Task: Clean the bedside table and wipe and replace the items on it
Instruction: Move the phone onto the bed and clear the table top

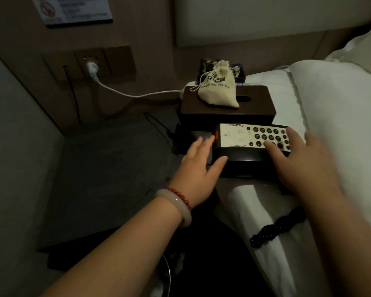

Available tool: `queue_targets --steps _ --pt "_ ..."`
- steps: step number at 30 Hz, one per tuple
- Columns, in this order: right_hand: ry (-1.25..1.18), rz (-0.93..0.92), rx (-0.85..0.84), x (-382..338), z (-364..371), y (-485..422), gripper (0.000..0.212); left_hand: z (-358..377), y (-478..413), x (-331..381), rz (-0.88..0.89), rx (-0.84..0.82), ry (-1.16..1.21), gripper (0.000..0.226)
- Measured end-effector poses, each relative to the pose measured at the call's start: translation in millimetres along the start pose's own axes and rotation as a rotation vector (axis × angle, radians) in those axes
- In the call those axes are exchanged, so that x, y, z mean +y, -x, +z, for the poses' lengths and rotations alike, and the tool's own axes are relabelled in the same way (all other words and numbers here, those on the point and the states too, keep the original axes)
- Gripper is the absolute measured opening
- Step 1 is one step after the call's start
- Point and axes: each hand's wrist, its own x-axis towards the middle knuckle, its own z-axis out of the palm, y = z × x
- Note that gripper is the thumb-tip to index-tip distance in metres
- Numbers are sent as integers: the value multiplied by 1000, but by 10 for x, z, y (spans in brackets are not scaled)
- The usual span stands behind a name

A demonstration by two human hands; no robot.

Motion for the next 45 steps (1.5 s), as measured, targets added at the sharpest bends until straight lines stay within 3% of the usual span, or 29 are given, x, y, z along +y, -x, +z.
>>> queue_targets --steps 3,5,8,11,14,21,26,39,45 --pt "-66 -263 304 -232 -9 238 57 -242 166 -278 -13 97 -123 52" --pt "-180 -447 359 -492 38 493 44 -432 292 -526 -101 126 -230 49" --pt "-306 -686 220 -901 337 878 32 -717 502 -990 -297 163 -415 50" --pt "-263 -763 -36 -1181 801 1102 35 -1007 634 -1458 -445 176 -569 53" --pt "-145 -716 -216 -1326 1209 1119 41 -1268 659 -1824 -568 111 -681 57" --pt "28 -588 -427 -1597 1645 835 63 -1439 450 -2444 -599 -36 -746 59" --pt "12 -548 -430 -1814 1891 692 66 -1347 500 -2669 -531 105 -767 59" --pt "116 -251 -328 -2318 2231 -13 75 -1365 470 -2748 -522 107 -778 59" --pt "127 -132 -406 -2400 2210 -238 76 -1351 481 -2741 -513 120 -762 59"
